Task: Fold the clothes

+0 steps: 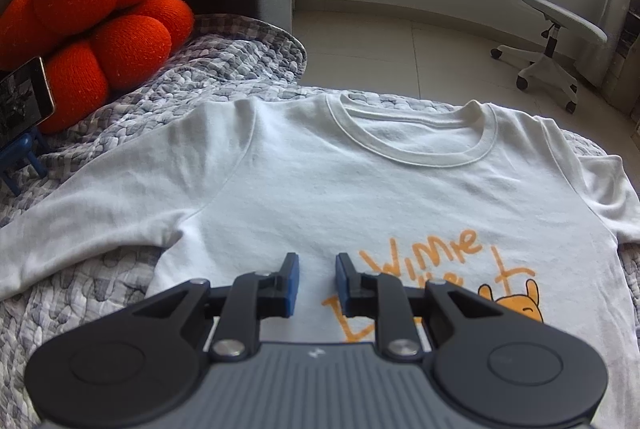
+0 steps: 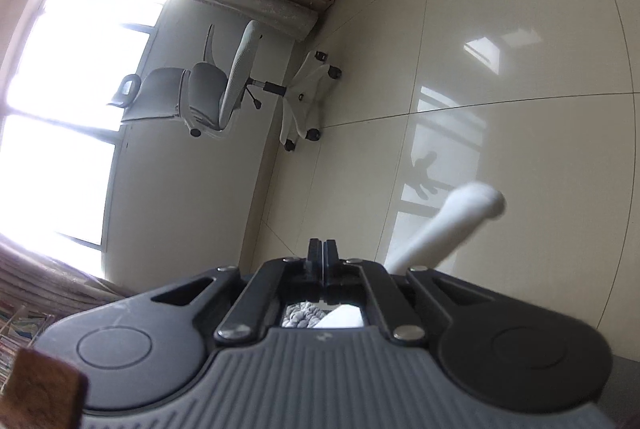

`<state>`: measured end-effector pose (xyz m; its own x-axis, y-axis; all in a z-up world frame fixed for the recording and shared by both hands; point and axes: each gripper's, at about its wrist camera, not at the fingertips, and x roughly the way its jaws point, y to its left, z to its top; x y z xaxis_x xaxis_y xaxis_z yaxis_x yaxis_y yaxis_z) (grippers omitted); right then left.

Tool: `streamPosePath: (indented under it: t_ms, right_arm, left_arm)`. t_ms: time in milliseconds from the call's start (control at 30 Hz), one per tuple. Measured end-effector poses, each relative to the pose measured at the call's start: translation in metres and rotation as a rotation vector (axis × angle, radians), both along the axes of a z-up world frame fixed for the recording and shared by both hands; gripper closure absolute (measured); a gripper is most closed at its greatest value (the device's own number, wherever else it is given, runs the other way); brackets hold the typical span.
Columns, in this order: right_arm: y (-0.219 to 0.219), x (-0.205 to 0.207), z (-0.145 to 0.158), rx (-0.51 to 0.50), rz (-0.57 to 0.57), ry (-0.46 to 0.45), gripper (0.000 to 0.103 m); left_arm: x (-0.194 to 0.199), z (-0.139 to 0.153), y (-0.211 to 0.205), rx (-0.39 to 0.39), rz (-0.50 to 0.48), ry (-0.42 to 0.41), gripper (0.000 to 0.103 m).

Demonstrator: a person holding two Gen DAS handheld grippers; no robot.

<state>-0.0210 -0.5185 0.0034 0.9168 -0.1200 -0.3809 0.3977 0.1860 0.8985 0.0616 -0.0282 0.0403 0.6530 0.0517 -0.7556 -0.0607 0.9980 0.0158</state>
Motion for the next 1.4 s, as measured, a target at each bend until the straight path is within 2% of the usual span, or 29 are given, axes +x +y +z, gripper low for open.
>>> streamPosePath:
  t_ms: [67,133,167,267,333,400,433,567,633,667,700,767,800,867,967,1067,1133,1333,1400]
  right_arm:
    - [0.000,0.003,-0.004,0.023,0.019,0.004,0.103]
    - [0.000,0.010,-0.011,0.079,0.088,0.043,0.101]
    - [0.000,0.014,-0.014,0.111,0.129,0.068,0.089]
    - [0.001,0.022,-0.025,0.218,0.244,0.153,0.088]
    - [0.000,0.021,-0.035,0.298,0.260,0.187,0.080]
    - [-0.003,0.019,-0.048,0.379,0.224,0.201,0.020]
    - [-0.003,0.018,-0.053,0.418,0.201,0.190,0.016]
    - [0.000,0.033,-0.067,0.507,0.196,0.157,0.019]
    - [0.000,0.038,-0.067,0.497,0.188,0.145,0.024]
    - [0.000,0.040,-0.066,0.487,0.180,0.139,0.031]
    - [-0.001,0.042,-0.065,0.476,0.173,0.133,0.044]
    - [-0.001,0.045,-0.064,0.456,0.158,0.121,0.059]
    - [-0.001,0.047,-0.063,0.445,0.150,0.115,0.073]
    - [-0.003,0.048,-0.060,0.419,0.132,0.094,0.083]
    - [-0.005,0.037,-0.047,0.338,0.080,-0.001,0.094]
    - [-0.003,0.020,-0.028,0.233,0.006,-0.104,0.095]
    - [-0.001,0.019,-0.017,0.156,0.004,-0.121,0.097]
    - [0.002,0.019,-0.009,0.027,-0.015,-0.087,0.097]
    - [0.003,0.021,-0.012,0.027,-0.026,-0.063,0.097]
  left_arm:
    - [-0.001,0.000,-0.001,0.000,-0.006,-0.001,0.083]
    - [-0.001,0.000,-0.001,-0.003,-0.007,0.000,0.083]
    - [-0.001,0.000,0.000,-0.006,-0.007,0.000,0.083]
    - [-0.001,0.000,0.001,-0.012,-0.009,0.001,0.083]
    - [-0.001,0.000,0.001,-0.012,-0.009,0.001,0.083]
    - [-0.001,0.001,0.000,-0.016,-0.011,0.000,0.083]
    - [-0.001,0.001,-0.001,-0.018,-0.013,0.000,0.083]
    - [0.000,0.001,-0.002,-0.018,-0.017,-0.002,0.083]
    - [0.000,0.001,-0.003,-0.016,-0.017,-0.002,0.083]
    - [0.000,0.001,-0.002,-0.015,-0.016,-0.002,0.083]
    - [0.001,0.000,-0.002,-0.014,-0.015,-0.001,0.083]
    - [0.001,0.000,-0.002,-0.011,-0.014,-0.002,0.083]
    - [0.001,0.000,-0.001,-0.010,-0.013,-0.002,0.083]
    - [0.002,0.000,-0.001,-0.010,-0.012,-0.003,0.083]
    - [0.002,0.000,-0.002,-0.006,-0.012,-0.005,0.083]
    - [0.001,0.000,-0.003,-0.003,-0.016,-0.006,0.083]
    - [0.001,0.000,-0.003,-0.004,-0.017,-0.006,0.083]
    - [0.001,0.001,0.000,-0.008,-0.012,-0.008,0.083]
    - [0.001,0.002,0.002,-0.012,-0.009,-0.007,0.083]
